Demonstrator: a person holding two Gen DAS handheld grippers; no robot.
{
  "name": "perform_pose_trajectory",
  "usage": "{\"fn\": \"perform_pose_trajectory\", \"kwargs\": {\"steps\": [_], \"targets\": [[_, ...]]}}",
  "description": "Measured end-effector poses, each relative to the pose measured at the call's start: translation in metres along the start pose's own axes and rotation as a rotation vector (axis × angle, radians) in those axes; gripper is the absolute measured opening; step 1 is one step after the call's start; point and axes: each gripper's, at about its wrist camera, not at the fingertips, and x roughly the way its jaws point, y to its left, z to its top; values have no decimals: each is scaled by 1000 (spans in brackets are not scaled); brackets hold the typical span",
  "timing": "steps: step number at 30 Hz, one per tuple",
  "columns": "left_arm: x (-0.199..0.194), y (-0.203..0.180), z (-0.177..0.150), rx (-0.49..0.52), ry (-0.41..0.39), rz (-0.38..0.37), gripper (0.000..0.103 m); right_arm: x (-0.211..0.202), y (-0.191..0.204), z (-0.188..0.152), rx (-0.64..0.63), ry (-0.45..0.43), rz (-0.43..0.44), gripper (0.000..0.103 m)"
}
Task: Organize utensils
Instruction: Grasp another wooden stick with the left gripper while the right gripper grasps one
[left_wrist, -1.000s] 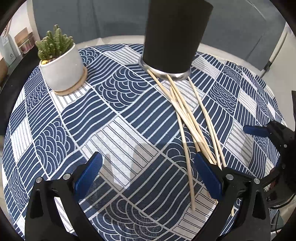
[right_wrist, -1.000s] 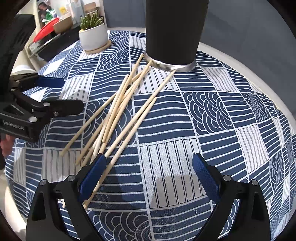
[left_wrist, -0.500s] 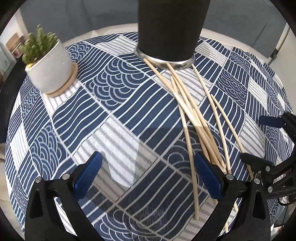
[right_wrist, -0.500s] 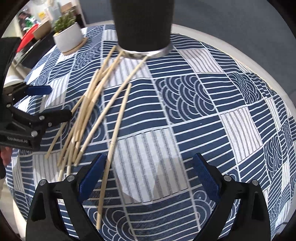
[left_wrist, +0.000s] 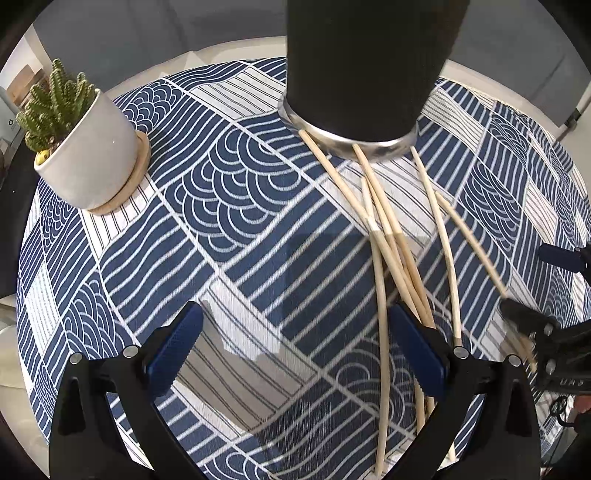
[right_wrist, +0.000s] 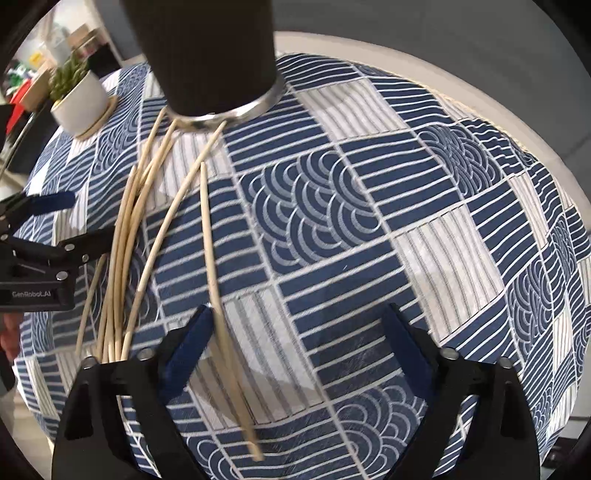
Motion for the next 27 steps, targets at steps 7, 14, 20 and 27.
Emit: {"fn": "perform_pose_trajectory", "kwargs": {"steps": [7,14,20,27], "targets": [[-2,17,18,-37,-31,8,68,-1,-14,23,-9,5,-3,10],[-9,41,17,-82,-28,13,21,-5,-32,22,45,9,-19,5],[-16,63,4,-135,-11,-23,5,-12,-57,13,98,11,-6,5],[-28,73,-32,-204,-9,-62,5,-24,-79,-16,151,13,32,5]]}}
